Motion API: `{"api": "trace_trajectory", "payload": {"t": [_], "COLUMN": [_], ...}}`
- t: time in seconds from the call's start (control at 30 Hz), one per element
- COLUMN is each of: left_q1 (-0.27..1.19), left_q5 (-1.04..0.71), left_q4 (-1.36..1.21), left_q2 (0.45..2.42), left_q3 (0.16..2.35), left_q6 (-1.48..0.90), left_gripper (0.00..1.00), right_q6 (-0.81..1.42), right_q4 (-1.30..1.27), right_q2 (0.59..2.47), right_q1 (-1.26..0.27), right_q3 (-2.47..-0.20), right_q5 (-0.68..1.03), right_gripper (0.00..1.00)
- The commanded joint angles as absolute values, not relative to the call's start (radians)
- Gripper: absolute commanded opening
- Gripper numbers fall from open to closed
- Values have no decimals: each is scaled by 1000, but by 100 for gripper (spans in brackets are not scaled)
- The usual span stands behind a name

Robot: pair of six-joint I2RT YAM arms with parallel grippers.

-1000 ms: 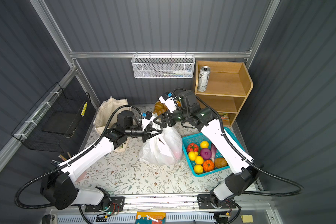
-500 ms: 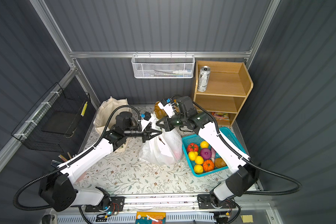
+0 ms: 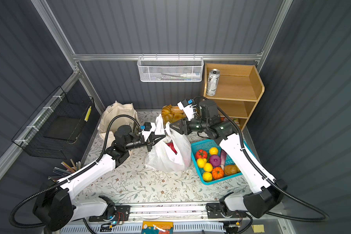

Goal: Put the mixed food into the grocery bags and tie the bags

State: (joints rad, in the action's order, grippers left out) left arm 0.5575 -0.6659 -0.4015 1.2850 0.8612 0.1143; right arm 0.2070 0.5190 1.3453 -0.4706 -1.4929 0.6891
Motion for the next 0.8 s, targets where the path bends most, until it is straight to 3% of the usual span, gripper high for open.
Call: {"api": "trace_trajectory", "payload": {"t": [0.0,0.13,0.3,0.57,0.63,0.77], "left_q1": [560,560,557,546,544,523], "left_q5": [-692,-730,-808,-855,-868,-928], "left_q4": [-449,-367,-182,-152,-144,-71], "left_q2": [1302,1316,1352,1368,1374,1398], "left_q3": [879,924,1025,1048,1056,1092], "left_q6": [92,102,147,151,157,188], "left_gripper": [0,0,0,0,2,17], "right_q6": [189,176,114,104,108,97], "right_q4": [513,540,593,621,633,655], "right_q2": [1333,1333,1316,1317,1335,1356], "right_q1": [-465,-467,-496,-554,-555,-556], "right_q3": [-1476,-1506,-1533,-1538,-1545,-1581], "right_q5": [703,689,657,533,486,390], "right_gripper": [64,76,82,81,68,11]}}
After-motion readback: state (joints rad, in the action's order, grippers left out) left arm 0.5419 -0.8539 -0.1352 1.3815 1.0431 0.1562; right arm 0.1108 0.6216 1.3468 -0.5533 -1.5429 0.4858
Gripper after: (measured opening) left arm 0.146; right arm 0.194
